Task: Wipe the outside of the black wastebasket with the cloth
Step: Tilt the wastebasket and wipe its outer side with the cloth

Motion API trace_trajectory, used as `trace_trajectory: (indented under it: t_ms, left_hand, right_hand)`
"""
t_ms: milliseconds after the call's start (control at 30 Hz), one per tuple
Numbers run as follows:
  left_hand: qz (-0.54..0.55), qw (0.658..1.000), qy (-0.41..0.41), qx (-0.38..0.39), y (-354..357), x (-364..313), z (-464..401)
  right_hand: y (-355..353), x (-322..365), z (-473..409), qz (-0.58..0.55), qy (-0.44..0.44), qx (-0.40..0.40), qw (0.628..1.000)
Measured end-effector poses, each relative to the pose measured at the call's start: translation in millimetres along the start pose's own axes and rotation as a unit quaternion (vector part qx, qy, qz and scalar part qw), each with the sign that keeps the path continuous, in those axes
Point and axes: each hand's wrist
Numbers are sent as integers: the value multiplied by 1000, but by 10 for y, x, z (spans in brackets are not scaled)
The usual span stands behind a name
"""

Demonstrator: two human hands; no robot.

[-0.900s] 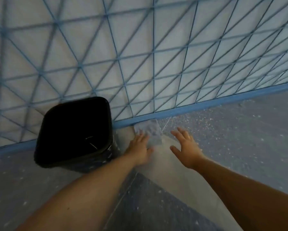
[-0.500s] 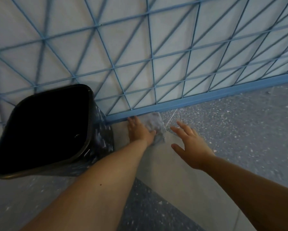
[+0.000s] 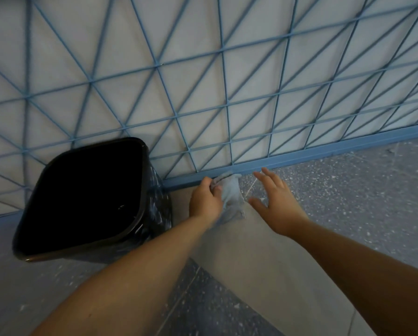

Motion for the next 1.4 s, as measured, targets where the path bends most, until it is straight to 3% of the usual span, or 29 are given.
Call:
trace_trajectory:
  t_ms: [100, 267, 367, 467, 600, 767, 900, 1000, 1067, 1167, 1300, 1400]
  left_hand:
    - [-4, 997, 76, 21, -166, -102, 320]
    - [21, 982, 186, 21, -613, -365, 820]
    - [25, 970, 242, 2, -979, -594, 1012]
    - [20, 956, 292, -4, -1436, -767, 1115]
    - [24, 948, 316, -2, -2053, -845, 1194]
    - [-21, 940, 340, -33, -2908, -673, 1214]
    - [-39, 951, 299, -64, -3510, -214, 1158]
    - [55, 971, 225, -64, -3716, 177, 1095]
    - [145, 974, 170, -22, -3756, 389, 1049]
    - [276, 950, 141, 36, -3736, 573, 979]
    - [411, 902, 132, 9, -3705, 699, 929]
    - [501, 862, 73, -22, -3722, 880, 789]
  right_hand:
    - [-129, 153, -90, -27, -43, 0, 999]
    - [-506, 554, -252, -6, -142, 94, 985]
    - [-764, 879, -301, -34, -163, 100, 981]
    - [-1009, 1267, -337, -72, -206, 72, 973]
    - [-1195, 1798, -372, -187, -194, 54, 961]
    - [-1168, 2430, -477, -140, -227, -30, 963]
    - [-908, 2990, -590, -136, -236, -107, 956]
    - [-529, 3431, -701, -142, -238, -119, 953]
    - [-253, 3730, -796, -140, -243, -109, 954]
    - [136, 4138, -922, -162, -229, -84, 956]
    - [518, 4572, -1042, -202, -173, -38, 963]
    - [696, 4808, -1087, -212, -168, 21, 962]
Point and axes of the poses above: each hand's wrist, its own z-axis away from the middle knuckle, its own y-axis out of the palm, x = y × z, and after that the axes turned 10 degrees about -y, right-handed
